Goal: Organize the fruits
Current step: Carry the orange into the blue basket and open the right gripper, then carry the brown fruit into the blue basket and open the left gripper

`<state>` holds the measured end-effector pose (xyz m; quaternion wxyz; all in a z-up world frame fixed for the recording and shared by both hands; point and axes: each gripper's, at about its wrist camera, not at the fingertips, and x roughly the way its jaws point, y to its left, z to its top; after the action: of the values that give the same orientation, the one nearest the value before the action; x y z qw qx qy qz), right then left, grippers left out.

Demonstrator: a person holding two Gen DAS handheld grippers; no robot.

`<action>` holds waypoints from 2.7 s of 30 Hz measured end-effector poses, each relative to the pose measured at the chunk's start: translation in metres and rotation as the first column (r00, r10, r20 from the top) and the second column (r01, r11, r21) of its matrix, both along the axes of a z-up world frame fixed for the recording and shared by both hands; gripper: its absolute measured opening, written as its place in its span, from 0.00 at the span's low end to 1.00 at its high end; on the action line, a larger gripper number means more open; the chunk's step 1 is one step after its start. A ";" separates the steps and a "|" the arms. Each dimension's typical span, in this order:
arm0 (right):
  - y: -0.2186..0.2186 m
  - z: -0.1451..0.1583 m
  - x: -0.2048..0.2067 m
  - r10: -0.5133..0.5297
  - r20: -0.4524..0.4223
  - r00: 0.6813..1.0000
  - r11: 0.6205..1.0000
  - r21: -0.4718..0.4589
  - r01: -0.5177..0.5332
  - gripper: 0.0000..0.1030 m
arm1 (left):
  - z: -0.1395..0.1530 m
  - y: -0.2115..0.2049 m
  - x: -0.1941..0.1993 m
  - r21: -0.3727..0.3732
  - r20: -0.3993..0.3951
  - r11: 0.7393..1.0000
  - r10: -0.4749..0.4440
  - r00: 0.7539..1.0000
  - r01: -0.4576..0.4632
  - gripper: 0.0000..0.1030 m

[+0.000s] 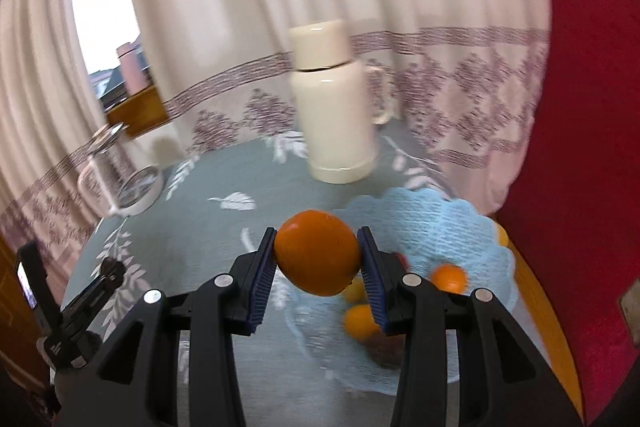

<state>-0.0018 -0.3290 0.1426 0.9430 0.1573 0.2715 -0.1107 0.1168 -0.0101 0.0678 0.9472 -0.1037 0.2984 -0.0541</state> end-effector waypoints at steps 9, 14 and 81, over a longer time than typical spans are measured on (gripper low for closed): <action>-0.043 -0.040 -0.001 -0.064 -0.102 0.993 0.992 0.101 0.075 0.40 | 0.000 -0.014 -0.005 0.020 0.006 0.999 -0.046 0.999 0.046 0.41; -0.051 -0.067 0.011 -0.066 -0.167 0.984 0.987 0.136 0.089 0.40 | -0.001 -0.015 -0.005 0.018 0.002 0.998 -0.055 0.999 0.055 0.41; -0.031 -0.093 -0.100 -0.351 0.143 0.925 0.930 -0.059 0.362 0.73 | 0.012 -0.135 -0.042 0.027 0.010 0.896 -0.443 0.896 0.443 0.41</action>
<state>-0.1015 -0.3596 0.0493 0.9285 0.1712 0.1714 -0.2813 0.0750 -0.1452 0.0795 0.9136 -0.0211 0.3074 -0.2652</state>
